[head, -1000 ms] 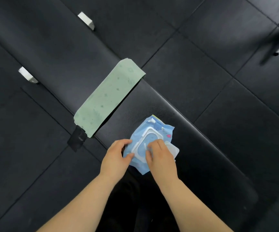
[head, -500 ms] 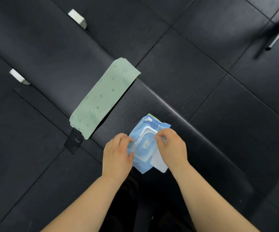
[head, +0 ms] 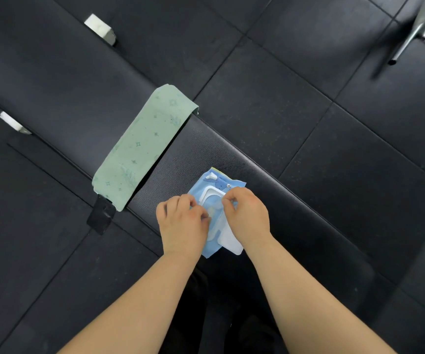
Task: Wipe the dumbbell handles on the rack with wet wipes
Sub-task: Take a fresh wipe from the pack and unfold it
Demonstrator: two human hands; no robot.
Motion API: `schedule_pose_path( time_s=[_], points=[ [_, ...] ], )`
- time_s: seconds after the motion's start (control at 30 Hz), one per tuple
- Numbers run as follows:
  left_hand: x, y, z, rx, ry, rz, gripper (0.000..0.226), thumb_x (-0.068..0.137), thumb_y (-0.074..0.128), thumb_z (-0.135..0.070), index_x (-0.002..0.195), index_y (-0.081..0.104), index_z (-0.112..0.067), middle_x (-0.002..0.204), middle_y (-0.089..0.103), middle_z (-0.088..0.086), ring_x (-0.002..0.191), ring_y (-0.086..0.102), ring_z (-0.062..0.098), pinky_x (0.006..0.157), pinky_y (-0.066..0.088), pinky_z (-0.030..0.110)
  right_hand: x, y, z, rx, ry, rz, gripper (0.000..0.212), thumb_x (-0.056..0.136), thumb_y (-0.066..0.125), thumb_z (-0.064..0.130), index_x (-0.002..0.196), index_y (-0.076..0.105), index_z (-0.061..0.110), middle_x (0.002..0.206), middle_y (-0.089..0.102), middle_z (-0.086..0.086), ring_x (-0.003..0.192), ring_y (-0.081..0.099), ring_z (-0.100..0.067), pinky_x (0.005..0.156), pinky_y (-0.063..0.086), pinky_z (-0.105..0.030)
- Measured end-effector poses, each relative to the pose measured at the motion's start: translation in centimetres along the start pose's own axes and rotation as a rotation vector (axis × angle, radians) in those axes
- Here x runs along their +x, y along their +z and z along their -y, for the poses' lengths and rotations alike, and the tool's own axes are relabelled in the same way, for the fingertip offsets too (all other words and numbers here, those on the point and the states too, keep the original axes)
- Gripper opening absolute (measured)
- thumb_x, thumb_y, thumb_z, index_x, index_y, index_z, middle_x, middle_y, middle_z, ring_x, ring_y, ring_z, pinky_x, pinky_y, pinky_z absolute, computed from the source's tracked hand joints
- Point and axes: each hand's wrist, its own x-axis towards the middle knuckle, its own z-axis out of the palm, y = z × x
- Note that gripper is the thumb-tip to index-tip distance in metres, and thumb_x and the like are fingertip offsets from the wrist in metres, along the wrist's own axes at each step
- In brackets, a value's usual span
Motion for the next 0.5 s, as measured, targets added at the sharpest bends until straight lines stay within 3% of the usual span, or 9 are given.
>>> schedule_pose_path(
  time_s=[0.07, 0.17, 0.27, 0.4, 0.5],
  points=[
    [-0.4, 0.0, 0.1, -0.078, 0.037, -0.012, 0.021, 0.048, 0.08, -0.014, 0.052, 0.061, -0.019, 0.071, 0.059, 0.001, 0.081, 0.041, 0.016, 0.075, 0.023, 0.029, -0.1, 0.0, 0.1, -0.009, 0.001, 0.005, 0.018, 0.092, 0.045, 0.016, 0.1, 0.059, 0.006, 0.109, 0.059, -0.007, 0.098, 0.054, -0.022, 0.081, 0.039, -0.028],
    [-1.1, -1.4, -0.6, -0.279, 0.063, 0.076, 0.015, 0.067, 0.068, -0.01, 0.063, 0.056, -0.018, 0.081, 0.063, 0.002, 0.078, 0.057, 0.025, 0.072, 0.032, 0.03, -0.2, 0.0, 0.3, -0.014, 0.014, 0.0, 0.018, 0.092, 0.044, 0.014, 0.097, 0.058, 0.004, 0.106, 0.059, -0.01, 0.094, 0.055, -0.025, 0.079, 0.04, -0.031],
    [-1.7, -3.2, -1.3, -0.581, -0.119, 0.183, 0.033, 0.09, 0.052, -0.01, 0.072, 0.04, -0.035, 0.088, 0.06, -0.017, 0.079, 0.054, 0.006, 0.07, 0.033, 0.019, -0.2, 0.0, 0.4, -0.011, 0.033, -0.013, 0.018, 0.092, 0.043, 0.013, 0.094, 0.058, 0.004, 0.103, 0.059, -0.011, 0.092, 0.055, -0.026, 0.078, 0.041, -0.033],
    [-2.5, -4.8, -0.8, -0.743, -0.263, 0.068, 0.032, 0.091, 0.046, -0.005, 0.075, 0.04, -0.032, 0.083, 0.062, -0.02, 0.075, 0.054, -0.009, 0.064, 0.039, 0.009, -0.3, -0.1, 0.5, -0.017, 0.037, -0.001, 0.019, 0.093, 0.041, 0.014, 0.096, 0.058, 0.004, 0.104, 0.059, -0.011, 0.092, 0.056, -0.026, 0.08, 0.044, -0.034],
    [-2.4, -6.3, -1.0, -0.863, -0.39, -0.004, 0.03, 0.091, 0.041, -0.001, 0.074, 0.038, -0.025, 0.062, 0.062, -0.015, 0.067, 0.058, -0.007, 0.065, 0.041, 0.01, -0.3, 0.0, 0.5, -0.032, 0.038, 0.003, 0.02, 0.094, 0.04, 0.014, 0.098, 0.057, 0.004, 0.105, 0.059, -0.011, 0.093, 0.056, -0.027, 0.081, 0.044, -0.035]
  ],
)
